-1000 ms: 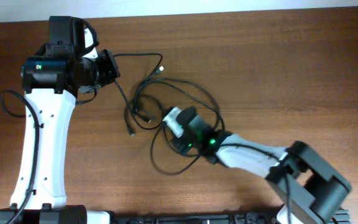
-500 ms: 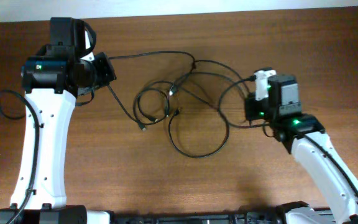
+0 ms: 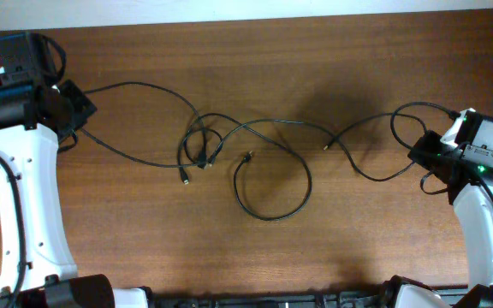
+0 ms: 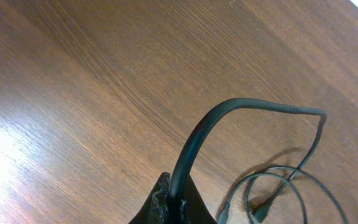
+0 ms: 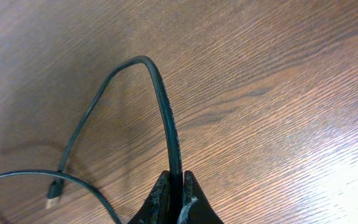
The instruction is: Untangle cables
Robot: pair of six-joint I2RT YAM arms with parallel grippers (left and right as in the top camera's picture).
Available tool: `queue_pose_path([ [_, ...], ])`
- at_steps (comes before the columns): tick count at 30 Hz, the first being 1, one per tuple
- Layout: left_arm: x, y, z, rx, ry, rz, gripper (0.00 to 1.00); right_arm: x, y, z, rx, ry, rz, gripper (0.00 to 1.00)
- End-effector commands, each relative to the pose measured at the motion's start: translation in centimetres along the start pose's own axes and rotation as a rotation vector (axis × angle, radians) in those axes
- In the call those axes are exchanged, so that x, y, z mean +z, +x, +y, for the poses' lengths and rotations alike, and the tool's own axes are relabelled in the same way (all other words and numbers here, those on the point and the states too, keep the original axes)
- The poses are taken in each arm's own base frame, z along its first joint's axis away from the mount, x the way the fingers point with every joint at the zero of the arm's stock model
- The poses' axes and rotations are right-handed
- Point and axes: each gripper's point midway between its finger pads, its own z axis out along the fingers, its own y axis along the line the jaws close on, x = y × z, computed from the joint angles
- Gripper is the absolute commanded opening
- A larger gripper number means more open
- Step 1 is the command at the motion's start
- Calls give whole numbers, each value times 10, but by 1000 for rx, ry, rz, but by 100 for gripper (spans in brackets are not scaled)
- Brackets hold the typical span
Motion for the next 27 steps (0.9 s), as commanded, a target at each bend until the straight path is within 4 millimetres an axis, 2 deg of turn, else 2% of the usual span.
queue_pose_path([
  [1, -4, 4, -24, -60, 141, 54, 0, 0, 17, 35, 3, -170, 76, 4],
  [3, -6, 11, -36, -15, 201, 83, 0, 0, 26, 49, -33, -195, 100, 4],
  [5, -9, 17, -47, 81, 235, 90, 0, -1, 42, 73, -95, -240, 144, 5],
  [7, -13, 27, -62, 198, 287, 101, 0, -2, 58, 91, -153, -271, 179, 11],
  [11, -21, 44, -87, 346, 351, 112, 0, -1, 93, 134, -295, -335, 235, 45],
  [12, -22, 47, -91, 356, 355, 114, 0, -1, 97, 139, -310, -344, 241, 49],
  [13, -23, 51, -95, 370, 361, 118, 0, 1, 106, 147, -336, -358, 260, 62],
  [16, -27, 62, -107, 437, 382, 121, 0, 3, 127, 159, -375, -386, 312, 77],
  [18, -32, 72, -118, 544, 407, 114, 0, 3, 146, 173, -412, -430, 362, 84],
  [21, -42, 91, -138, 700, 500, 118, 0, 0, 166, 197, -465, -519, 394, 89],
  [27, -51, 108, -155, 770, 547, 119, 0, 4, 189, 257, -581, -706, 327, 89],
])
